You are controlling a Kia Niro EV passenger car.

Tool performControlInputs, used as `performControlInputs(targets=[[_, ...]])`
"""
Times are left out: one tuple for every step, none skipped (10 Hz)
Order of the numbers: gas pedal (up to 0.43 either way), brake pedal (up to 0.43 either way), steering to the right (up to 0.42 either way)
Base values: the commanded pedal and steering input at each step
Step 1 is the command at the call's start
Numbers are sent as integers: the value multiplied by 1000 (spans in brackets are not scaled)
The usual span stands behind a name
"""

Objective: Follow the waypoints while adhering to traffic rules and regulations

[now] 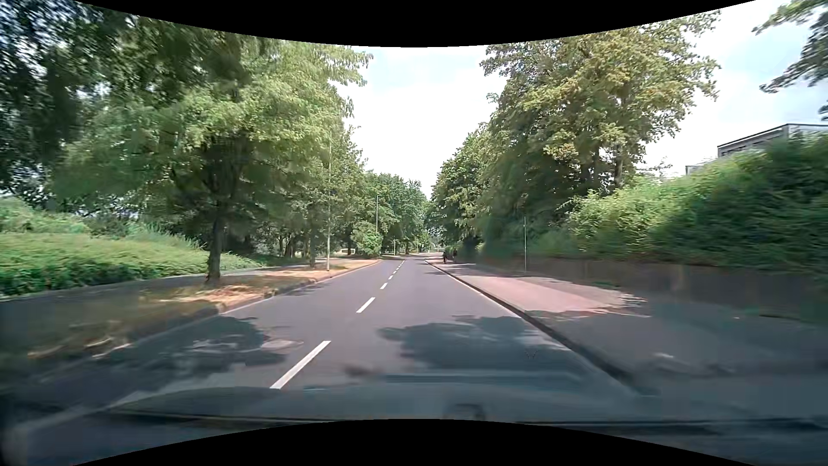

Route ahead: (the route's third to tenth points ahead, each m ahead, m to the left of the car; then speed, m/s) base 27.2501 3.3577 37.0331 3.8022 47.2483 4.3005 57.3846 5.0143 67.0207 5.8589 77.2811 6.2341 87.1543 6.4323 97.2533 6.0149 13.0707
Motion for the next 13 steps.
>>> performControlInputs(targets=[[138,18,-13],[138,18,-13],[150,18,-13],[150,18,-13],[150,18,-13],[150,18,-13],[150,18,-12],[150,18,-12],[150,18,-12],[150,18,-11],[150,18,-11],[150,18,-10],[150,18,-8]])
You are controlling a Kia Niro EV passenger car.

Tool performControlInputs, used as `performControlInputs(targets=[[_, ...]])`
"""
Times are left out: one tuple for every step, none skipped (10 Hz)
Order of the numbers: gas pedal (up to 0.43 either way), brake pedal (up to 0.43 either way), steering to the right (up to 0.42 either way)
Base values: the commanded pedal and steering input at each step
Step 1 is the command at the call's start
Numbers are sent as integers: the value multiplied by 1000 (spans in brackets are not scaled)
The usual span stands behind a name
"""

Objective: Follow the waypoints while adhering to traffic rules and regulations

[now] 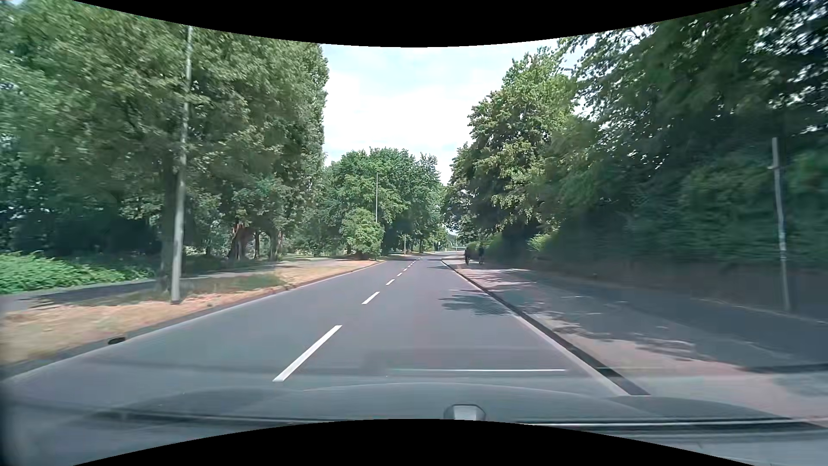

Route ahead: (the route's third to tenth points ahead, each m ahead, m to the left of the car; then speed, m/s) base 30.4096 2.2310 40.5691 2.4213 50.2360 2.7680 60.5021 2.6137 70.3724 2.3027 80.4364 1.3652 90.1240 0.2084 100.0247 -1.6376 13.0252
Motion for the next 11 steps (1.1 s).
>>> performControlInputs(targets=[[150,18,-7],[150,18,-7],[150,18,-7],[150,18,-7],[150,18,-7],[150,18,-6],[150,18,-5],[150,18,-5],[150,18,-5],[150,18,-5],[150,18,-5]])
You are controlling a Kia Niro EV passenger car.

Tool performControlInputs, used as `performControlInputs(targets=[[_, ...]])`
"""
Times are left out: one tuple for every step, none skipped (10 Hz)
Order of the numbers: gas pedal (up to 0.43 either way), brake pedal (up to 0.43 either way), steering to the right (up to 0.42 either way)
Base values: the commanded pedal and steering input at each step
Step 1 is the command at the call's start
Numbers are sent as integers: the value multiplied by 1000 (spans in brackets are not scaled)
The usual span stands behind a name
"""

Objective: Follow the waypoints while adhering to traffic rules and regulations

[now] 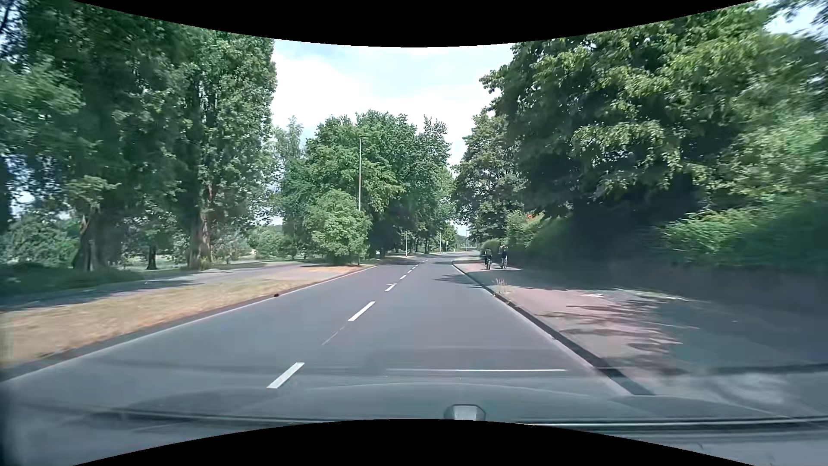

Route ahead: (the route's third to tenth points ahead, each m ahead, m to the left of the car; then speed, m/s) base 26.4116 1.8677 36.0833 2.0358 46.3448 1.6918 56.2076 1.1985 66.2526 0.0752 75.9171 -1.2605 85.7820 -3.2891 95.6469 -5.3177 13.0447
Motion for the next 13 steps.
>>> performControlInputs(targets=[[150,18,-5],[150,18,-5],[150,18,-4],[150,18,-4],[150,18,-4],[150,18,-4],[150,18,-4],[150,18,-4],[150,18,-4],[150,18,-2],[150,18,1],[150,18,2],[150,18,4]])
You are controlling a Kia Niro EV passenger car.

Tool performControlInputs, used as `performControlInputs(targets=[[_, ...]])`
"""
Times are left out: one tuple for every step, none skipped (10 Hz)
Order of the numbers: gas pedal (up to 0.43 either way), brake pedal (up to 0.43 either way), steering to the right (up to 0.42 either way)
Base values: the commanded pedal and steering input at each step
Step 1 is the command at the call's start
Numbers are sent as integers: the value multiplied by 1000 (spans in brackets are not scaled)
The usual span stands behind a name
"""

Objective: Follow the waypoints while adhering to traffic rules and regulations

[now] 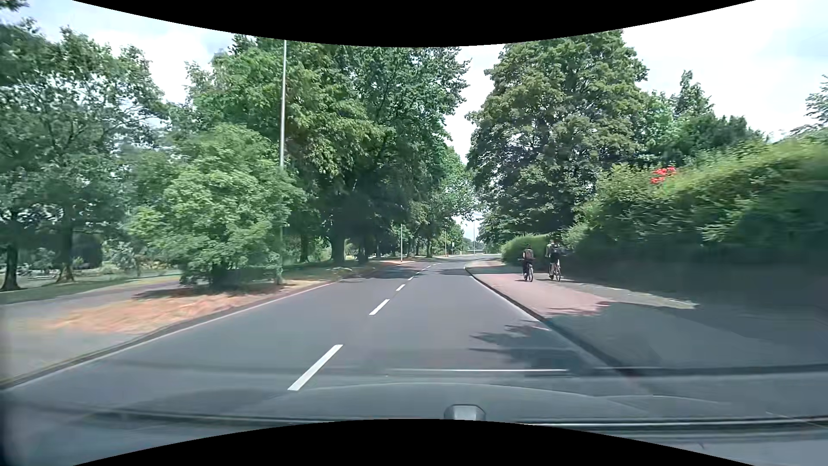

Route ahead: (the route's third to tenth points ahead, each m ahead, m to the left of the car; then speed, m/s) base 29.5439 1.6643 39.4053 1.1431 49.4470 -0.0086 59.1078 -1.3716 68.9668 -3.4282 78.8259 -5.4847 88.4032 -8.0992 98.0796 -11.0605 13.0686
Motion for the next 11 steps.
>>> performControlInputs(targets=[[150,18,5],[150,18,5],[150,18,5],[150,18,5],[150,18,5],[150,18,5],[150,18,5],[150,18,5],[150,18,5],[150,18,5],[150,18,5]])
